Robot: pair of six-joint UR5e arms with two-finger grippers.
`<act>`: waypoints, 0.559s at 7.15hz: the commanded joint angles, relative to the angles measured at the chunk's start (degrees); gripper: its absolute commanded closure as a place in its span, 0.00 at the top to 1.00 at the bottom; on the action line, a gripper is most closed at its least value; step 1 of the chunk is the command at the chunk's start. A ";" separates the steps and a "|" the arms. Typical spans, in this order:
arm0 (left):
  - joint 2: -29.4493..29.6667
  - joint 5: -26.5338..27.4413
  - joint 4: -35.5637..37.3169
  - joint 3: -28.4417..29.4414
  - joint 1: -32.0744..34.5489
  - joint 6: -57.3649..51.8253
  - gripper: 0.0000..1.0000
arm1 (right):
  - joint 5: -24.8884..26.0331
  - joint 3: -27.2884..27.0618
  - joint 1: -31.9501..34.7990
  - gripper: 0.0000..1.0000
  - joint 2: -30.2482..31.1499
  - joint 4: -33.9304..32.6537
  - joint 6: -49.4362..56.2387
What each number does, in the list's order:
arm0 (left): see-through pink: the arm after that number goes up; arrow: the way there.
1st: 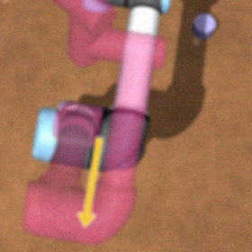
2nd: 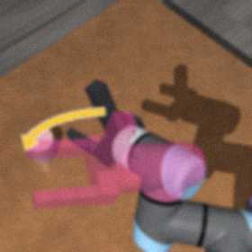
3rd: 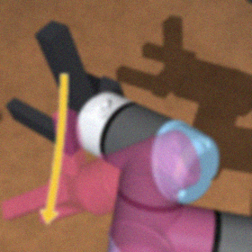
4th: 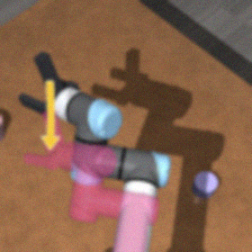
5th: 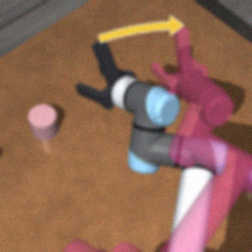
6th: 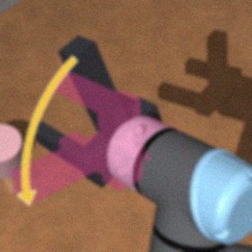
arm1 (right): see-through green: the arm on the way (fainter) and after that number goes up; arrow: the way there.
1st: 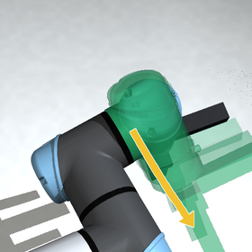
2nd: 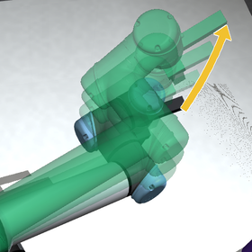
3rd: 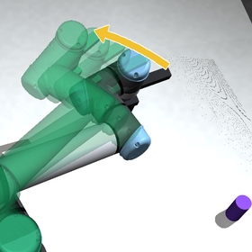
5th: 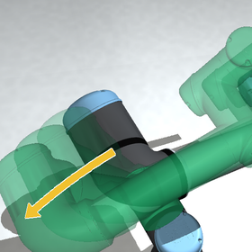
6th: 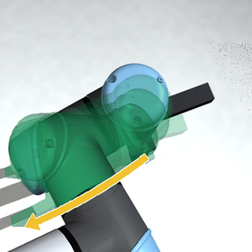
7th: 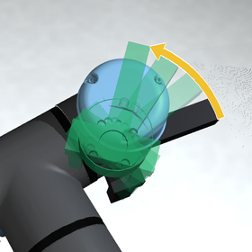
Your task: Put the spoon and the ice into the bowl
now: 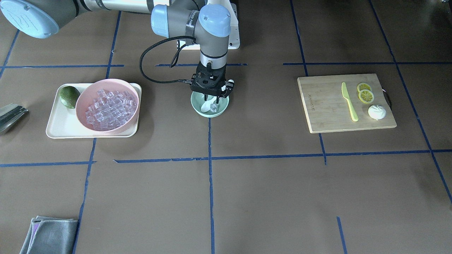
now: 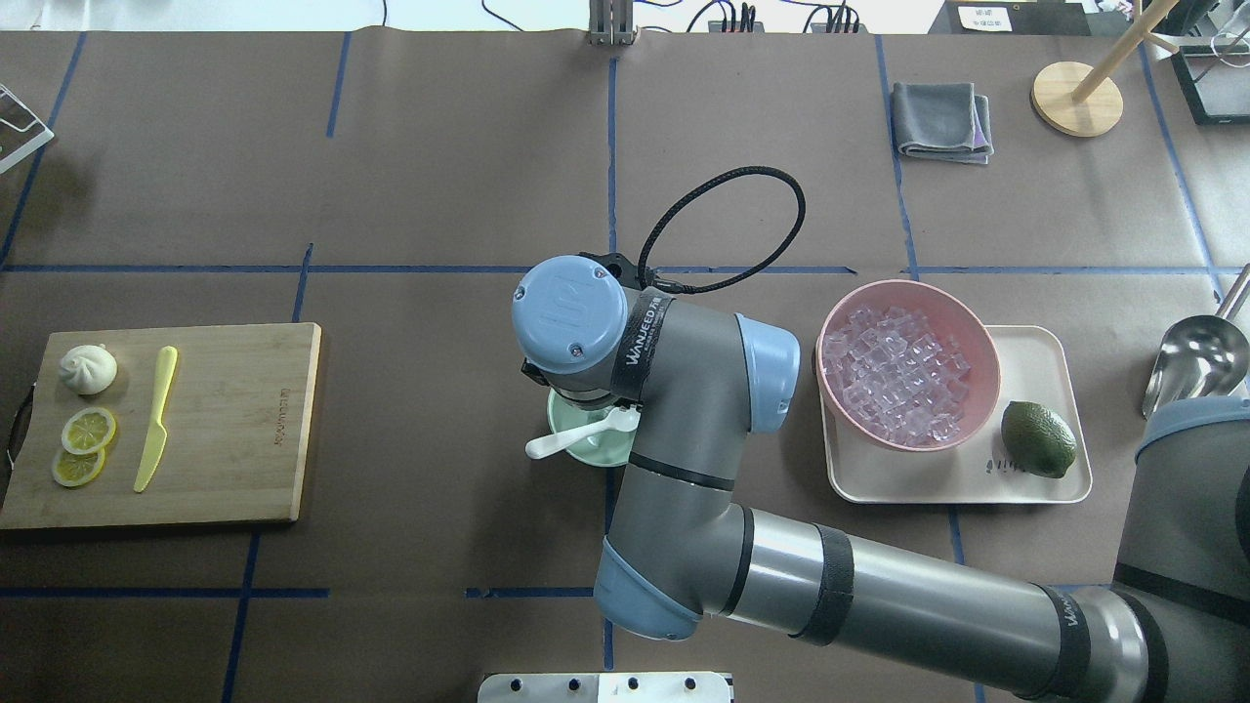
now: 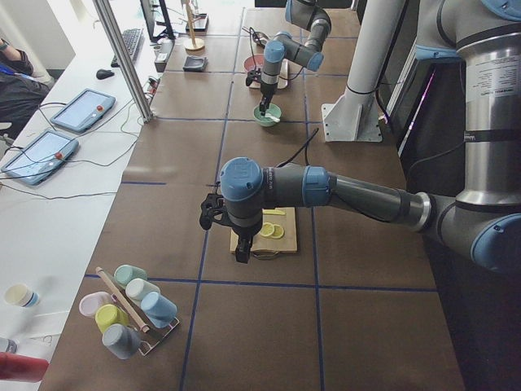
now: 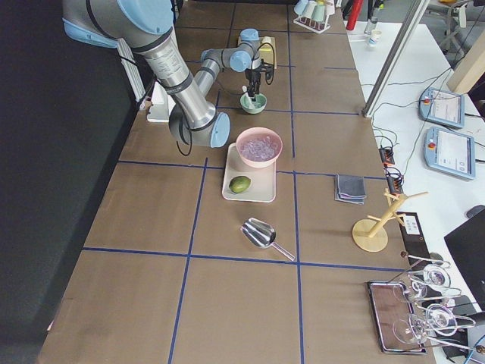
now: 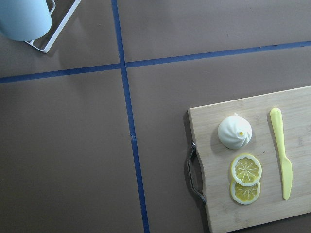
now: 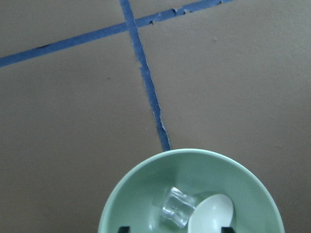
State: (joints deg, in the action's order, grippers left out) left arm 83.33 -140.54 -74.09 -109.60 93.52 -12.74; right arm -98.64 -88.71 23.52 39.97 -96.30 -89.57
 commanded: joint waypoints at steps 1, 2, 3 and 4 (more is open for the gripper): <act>0.16 0.18 0.00 0.00 -0.01 0.09 1.00 | -4.76 -2.43 4.48 1.00 0.19 -0.38 4.11; 0.08 0.35 0.00 0.26 -0.01 0.09 1.00 | -8.81 -2.78 8.78 1.00 0.63 -0.56 7.62; 0.25 0.79 0.35 0.44 -0.01 0.52 1.00 | -12.42 -2.79 13.08 1.00 2.37 -0.64 13.14; 0.34 1.05 0.44 0.96 -0.01 0.61 1.00 | -15.76 -2.96 17.39 1.00 5.00 -0.73 21.02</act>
State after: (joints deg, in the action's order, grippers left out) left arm 83.56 -139.85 -73.83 -109.12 93.52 -12.34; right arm -110.11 -91.44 35.66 42.37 -96.90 -76.77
